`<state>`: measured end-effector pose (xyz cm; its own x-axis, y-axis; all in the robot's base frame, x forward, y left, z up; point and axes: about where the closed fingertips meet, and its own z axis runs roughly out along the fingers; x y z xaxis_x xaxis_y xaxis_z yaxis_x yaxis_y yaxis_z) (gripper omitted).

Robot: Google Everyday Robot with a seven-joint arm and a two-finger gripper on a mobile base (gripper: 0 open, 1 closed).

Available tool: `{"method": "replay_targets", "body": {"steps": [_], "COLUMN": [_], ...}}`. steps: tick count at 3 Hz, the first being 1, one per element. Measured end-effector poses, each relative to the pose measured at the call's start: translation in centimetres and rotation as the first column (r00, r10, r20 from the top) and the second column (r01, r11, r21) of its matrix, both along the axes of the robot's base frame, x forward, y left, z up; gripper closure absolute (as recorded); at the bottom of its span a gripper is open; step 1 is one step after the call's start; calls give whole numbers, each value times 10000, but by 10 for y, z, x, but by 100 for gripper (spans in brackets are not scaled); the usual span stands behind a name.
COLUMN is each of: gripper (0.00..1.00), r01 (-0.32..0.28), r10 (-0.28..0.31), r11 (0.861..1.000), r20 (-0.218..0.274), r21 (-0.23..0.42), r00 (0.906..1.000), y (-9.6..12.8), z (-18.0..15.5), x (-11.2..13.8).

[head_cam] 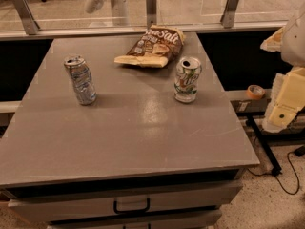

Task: Move brown chip bag near redbull can

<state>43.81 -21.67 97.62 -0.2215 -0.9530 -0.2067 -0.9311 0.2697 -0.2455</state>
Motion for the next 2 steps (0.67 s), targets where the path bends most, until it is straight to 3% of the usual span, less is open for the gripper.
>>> {"method": "replay_targets", "body": {"steps": [1,2], "gripper": [0,0], "r01": [0,-50], "r10": [0,43], "r11": [10000,9998], "r20": [2,340], "r21": [0,210], "r00": [10000,9994], "y": [0,6], "z": [0,4], "x": [0,8]}}
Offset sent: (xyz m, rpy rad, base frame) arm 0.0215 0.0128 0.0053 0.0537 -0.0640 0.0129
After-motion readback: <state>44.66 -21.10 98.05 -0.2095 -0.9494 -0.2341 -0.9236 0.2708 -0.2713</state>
